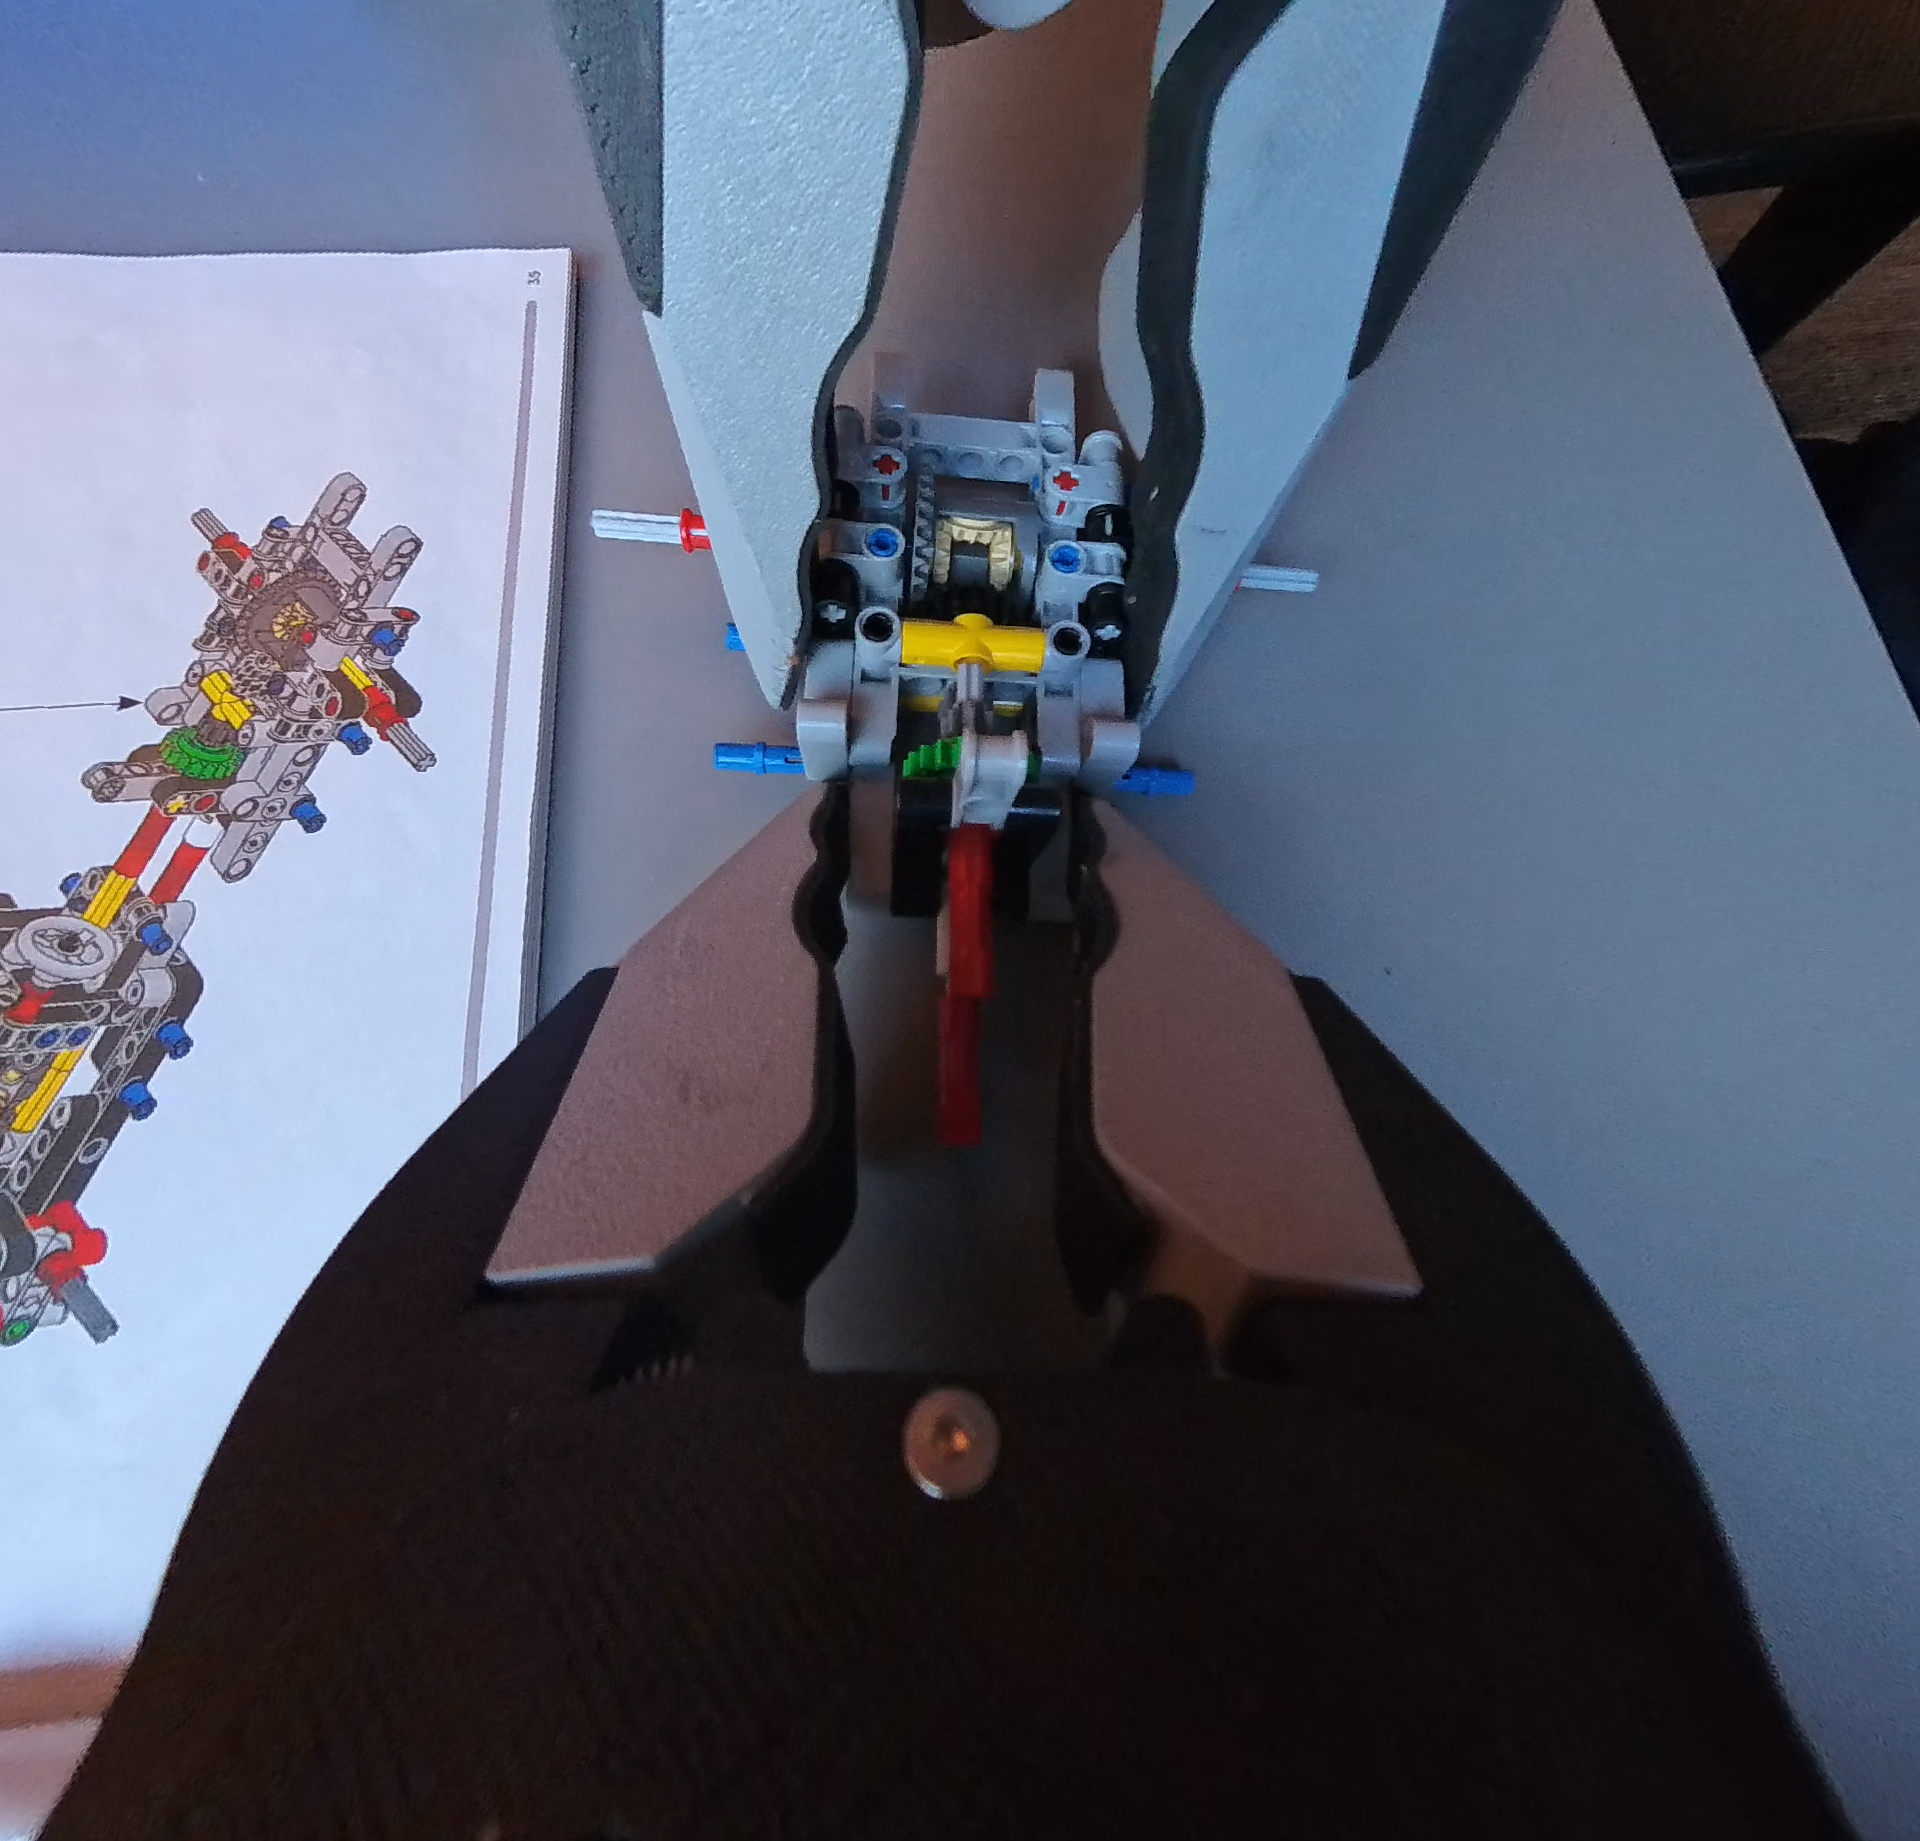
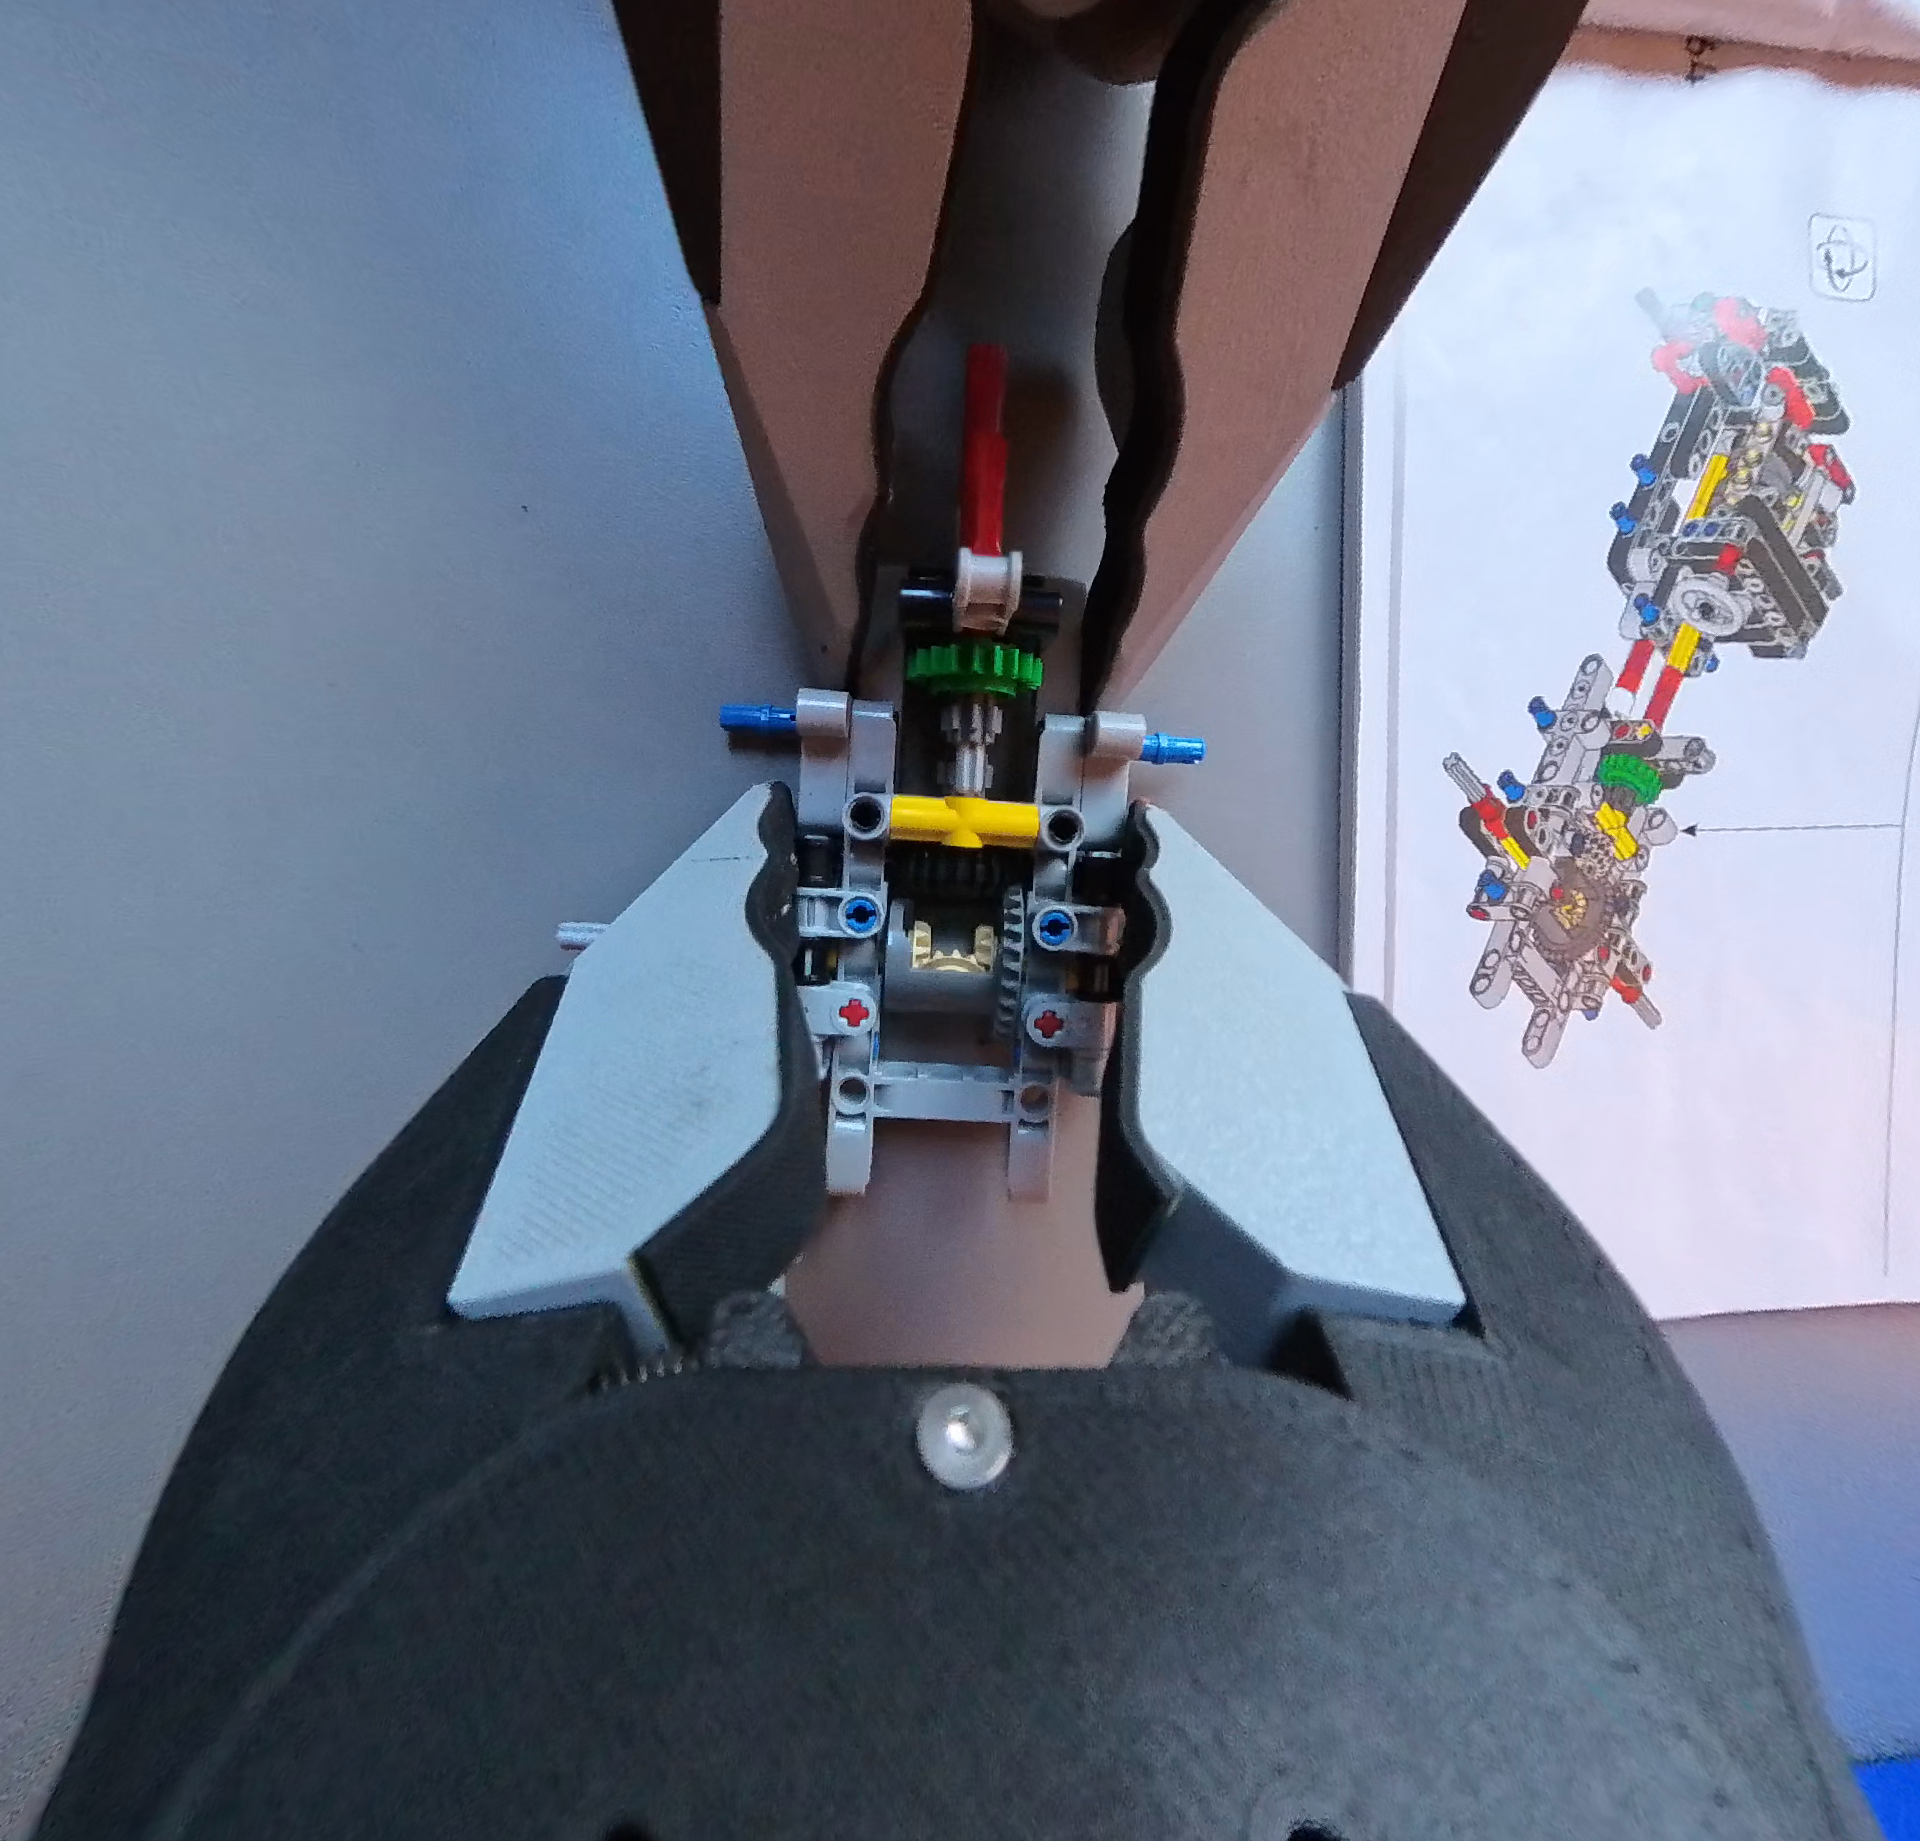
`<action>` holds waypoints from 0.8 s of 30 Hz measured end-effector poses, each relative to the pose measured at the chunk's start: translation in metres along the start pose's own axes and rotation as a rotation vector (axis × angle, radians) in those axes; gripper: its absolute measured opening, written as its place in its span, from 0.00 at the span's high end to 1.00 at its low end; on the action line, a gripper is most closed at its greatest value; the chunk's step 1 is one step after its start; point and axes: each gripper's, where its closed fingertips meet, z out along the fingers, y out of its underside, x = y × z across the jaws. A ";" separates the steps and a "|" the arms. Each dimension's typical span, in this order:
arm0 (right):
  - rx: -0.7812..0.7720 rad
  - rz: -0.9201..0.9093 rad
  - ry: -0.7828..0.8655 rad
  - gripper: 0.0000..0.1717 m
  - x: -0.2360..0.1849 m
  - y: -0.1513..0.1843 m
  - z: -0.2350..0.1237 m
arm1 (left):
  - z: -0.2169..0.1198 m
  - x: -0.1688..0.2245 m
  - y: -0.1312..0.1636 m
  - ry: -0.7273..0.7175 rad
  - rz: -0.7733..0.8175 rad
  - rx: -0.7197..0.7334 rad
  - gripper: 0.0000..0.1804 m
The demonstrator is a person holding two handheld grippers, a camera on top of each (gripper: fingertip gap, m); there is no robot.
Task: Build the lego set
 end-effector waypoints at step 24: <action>0.131 -0.104 0.270 0.65 0.012 0.023 -0.026 | -0.005 -0.004 -0.011 0.226 -0.388 0.083 0.79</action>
